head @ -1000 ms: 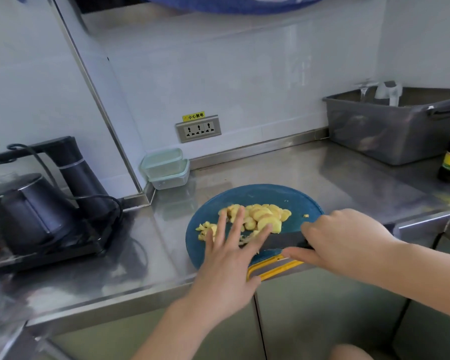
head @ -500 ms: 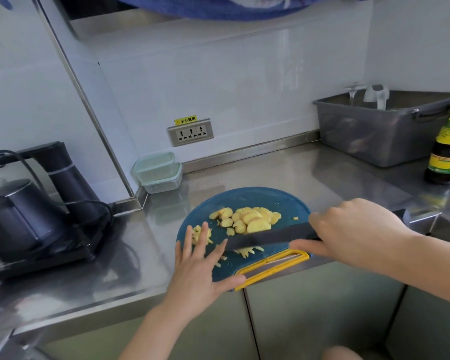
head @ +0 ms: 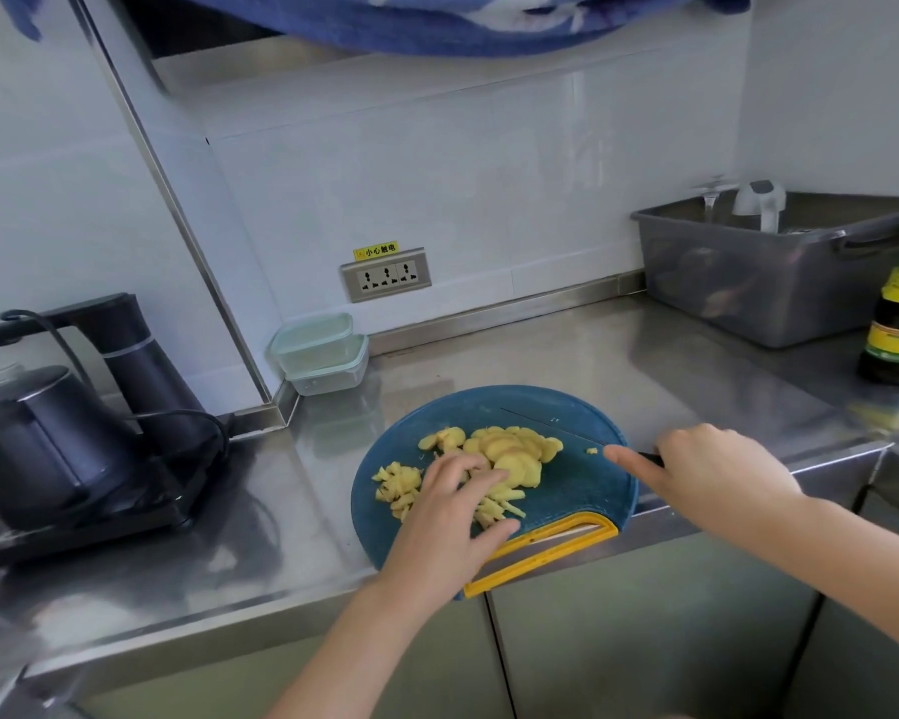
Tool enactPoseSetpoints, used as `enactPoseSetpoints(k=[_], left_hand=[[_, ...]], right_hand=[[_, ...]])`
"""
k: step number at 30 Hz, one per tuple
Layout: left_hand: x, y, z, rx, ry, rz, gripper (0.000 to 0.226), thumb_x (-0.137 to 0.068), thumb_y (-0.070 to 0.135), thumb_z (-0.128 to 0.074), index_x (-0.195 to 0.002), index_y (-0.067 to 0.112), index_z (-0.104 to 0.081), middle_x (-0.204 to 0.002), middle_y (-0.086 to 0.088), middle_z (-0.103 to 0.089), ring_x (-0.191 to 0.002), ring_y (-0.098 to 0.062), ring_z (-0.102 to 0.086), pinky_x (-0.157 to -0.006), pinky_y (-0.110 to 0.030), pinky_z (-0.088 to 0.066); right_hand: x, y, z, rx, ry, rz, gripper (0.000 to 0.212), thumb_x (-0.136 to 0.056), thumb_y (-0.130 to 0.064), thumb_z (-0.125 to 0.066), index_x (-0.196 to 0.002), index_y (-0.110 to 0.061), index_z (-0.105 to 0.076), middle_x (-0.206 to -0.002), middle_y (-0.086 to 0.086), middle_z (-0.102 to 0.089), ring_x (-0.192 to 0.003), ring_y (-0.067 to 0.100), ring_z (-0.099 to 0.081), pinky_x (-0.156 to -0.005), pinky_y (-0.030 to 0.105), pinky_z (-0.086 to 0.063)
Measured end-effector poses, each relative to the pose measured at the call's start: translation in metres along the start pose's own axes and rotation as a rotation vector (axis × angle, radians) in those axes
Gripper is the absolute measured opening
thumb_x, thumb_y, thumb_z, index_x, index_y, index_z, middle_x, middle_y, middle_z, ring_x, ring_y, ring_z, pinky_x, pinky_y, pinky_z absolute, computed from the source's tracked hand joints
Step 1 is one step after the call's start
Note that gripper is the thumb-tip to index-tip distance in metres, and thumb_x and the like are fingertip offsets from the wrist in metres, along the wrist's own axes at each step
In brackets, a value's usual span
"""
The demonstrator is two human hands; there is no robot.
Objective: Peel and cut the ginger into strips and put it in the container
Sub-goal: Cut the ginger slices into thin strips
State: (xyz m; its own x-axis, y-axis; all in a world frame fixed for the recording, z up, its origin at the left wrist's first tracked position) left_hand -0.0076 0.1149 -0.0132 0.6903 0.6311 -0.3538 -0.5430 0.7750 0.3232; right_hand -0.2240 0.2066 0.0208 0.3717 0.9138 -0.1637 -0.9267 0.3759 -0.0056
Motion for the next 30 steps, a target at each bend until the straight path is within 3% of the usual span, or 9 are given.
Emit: enactPoseSetpoints(k=[2, 7, 13, 17, 20, 24, 28, 30], left_hand=[[-0.006, 0.002, -0.003, 0.012, 0.027, -0.017, 0.049, -0.088, 0.045, -0.060, -0.134, 0.032, -0.050, -0.126, 0.018, -0.040, -0.124, 0.006, -0.023, -0.096, -0.002, -0.017], [-0.008, -0.001, -0.004, -0.044, 0.066, -0.116, 0.030, -0.087, 0.043, -0.060, -0.111, 0.026, -0.066, -0.102, 0.018, -0.050, -0.107, 0.000, -0.038, -0.096, -0.020, -0.037], [0.005, -0.040, 0.012, -0.165, 0.176, -0.119, 0.036, -0.081, 0.058, -0.051, -0.088, 0.027, -0.066, -0.092, 0.022, -0.051, -0.101, 0.003, -0.042, -0.111, -0.030, -0.024], [0.014, -0.055, 0.021, -0.137, 0.162, -0.032, 0.063, -0.075, 0.075, -0.043, -0.107, 0.027, -0.067, -0.108, 0.022, -0.050, -0.114, 0.010, -0.033, -0.114, -0.017, 0.001], [0.018, -0.060, 0.021, -0.157, 0.123, 0.044, 0.078, -0.073, 0.081, -0.035, -0.124, 0.027, -0.059, -0.121, 0.021, -0.050, -0.127, 0.002, -0.031, -0.111, -0.014, 0.011], [0.015, -0.054, 0.016, -0.146, 0.124, 0.062, 0.080, -0.076, 0.080, -0.034, -0.135, 0.028, -0.048, -0.131, 0.022, -0.040, -0.133, 0.000, -0.026, -0.113, -0.015, 0.006], [0.008, -0.023, 0.005, -0.049, 0.070, -0.076, 0.050, -0.087, 0.057, -0.046, -0.131, 0.034, -0.052, -0.125, 0.027, -0.042, -0.126, 0.007, -0.026, -0.111, -0.015, -0.016], [0.001, -0.007, -0.003, -0.039, 0.014, -0.165, 0.040, -0.093, 0.044, -0.045, -0.129, 0.032, -0.055, -0.125, 0.023, -0.050, -0.123, 0.004, -0.030, -0.105, -0.009, -0.018]], right_hand=[[-0.001, -0.005, -0.007, -0.039, 0.011, -0.012, 0.068, -0.087, -0.073, -0.018, -0.059, -0.015, -0.040, -0.060, -0.002, -0.047, -0.057, 0.020, -0.049, -0.055, 0.028, -0.039], [-0.005, -0.017, -0.016, -0.077, 0.058, 0.005, 0.067, -0.090, -0.069, -0.015, -0.060, -0.015, -0.040, -0.060, -0.001, -0.048, -0.060, 0.022, -0.051, -0.055, 0.027, -0.040], [-0.015, -0.021, -0.036, -0.062, 0.072, 0.035, 0.072, -0.084, -0.072, -0.008, -0.070, -0.017, -0.052, -0.066, -0.001, -0.057, -0.062, 0.019, -0.060, -0.054, 0.026, -0.046], [-0.019, -0.022, -0.042, -0.035, 0.081, 0.052, 0.075, -0.076, -0.071, 0.001, -0.070, -0.018, -0.053, -0.064, -0.003, -0.056, -0.059, 0.017, -0.058, -0.050, 0.024, -0.042], [-0.022, -0.024, -0.042, -0.030, 0.075, 0.075, 0.074, -0.075, -0.070, 0.002, -0.068, -0.018, -0.050, -0.063, -0.003, -0.055, -0.059, 0.017, -0.057, -0.048, 0.024, -0.038], [-0.025, -0.028, -0.042, -0.020, 0.059, 0.102, 0.071, -0.073, -0.068, 0.004, -0.067, -0.018, -0.046, -0.062, -0.003, -0.052, -0.053, 0.015, -0.050, -0.044, 0.023, -0.033], [-0.026, -0.028, -0.042, -0.014, 0.057, 0.096, 0.067, -0.081, -0.067, -0.001, -0.067, -0.018, -0.044, -0.063, -0.003, -0.051, -0.052, 0.014, -0.047, -0.045, 0.023, -0.032], [-0.026, -0.029, -0.042, 0.019, 0.065, 0.105, 0.064, -0.086, -0.066, -0.005, -0.071, -0.018, -0.046, -0.063, -0.003, -0.050, -0.052, 0.014, -0.046, -0.044, 0.023, -0.031]])
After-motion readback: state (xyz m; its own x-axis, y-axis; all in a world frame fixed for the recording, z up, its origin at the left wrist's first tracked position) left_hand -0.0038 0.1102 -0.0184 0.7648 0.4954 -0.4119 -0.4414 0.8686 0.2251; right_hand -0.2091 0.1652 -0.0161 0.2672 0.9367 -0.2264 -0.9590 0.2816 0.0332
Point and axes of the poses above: each hand's wrist, its own x-axis away from the middle knuckle, its own z-axis out of the back of the hand, y = z × x, the point moved 4 cm from there along -x, towards the middle knuckle
